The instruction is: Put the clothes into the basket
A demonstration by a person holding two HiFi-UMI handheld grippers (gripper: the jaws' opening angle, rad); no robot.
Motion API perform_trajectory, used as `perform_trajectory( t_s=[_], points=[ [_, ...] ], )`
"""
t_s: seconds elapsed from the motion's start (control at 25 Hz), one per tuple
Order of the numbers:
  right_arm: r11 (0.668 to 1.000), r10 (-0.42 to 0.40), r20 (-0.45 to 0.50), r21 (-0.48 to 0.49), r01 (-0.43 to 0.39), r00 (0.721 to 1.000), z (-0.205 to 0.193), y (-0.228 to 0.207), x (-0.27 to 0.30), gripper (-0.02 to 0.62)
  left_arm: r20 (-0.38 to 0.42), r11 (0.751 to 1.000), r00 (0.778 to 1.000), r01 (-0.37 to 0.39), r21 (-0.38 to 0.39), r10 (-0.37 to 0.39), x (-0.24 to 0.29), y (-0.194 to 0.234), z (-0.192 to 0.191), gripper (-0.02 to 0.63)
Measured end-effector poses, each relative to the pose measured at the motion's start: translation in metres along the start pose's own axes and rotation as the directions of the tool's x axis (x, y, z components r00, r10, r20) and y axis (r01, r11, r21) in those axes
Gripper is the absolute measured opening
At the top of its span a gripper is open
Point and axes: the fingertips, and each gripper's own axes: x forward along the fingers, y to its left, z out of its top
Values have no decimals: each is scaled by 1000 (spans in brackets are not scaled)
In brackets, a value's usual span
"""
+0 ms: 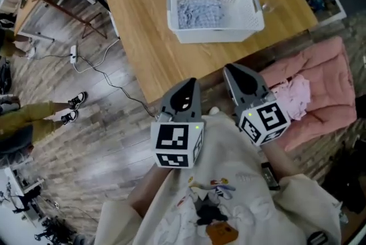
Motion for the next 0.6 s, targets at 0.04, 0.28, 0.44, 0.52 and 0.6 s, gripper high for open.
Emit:
perform_trajectory(
  t_s=[0.04,0.28,0.44,0.52,0.6],
  points=[
    [1000,-8,-2,0,8,1000,-2,-4,-7,32,-9,1000,1000,5,-2,-5,1,-7,-5,0],
    [1000,-16,5,-11,16,1000,-13,2,-15,32,-32,1000,999,6,-15,-6,4,-7,-26,1],
    [1000,-12,3,-21,12,1000,-2,5,-25,32,-32,1000,999,15,-17,-16,1,-19,-17,0],
    [1000,-9,-2,-24,9,1000,0,6,-25,32,-30,1000,999,17,-17,-18,3,-19,-14,0],
    [1000,-7,-3,-26,7,1000,-1,6,-22,32,-30,1000,999,16,-18,-17,5,-18,-14,1]
  ],
)
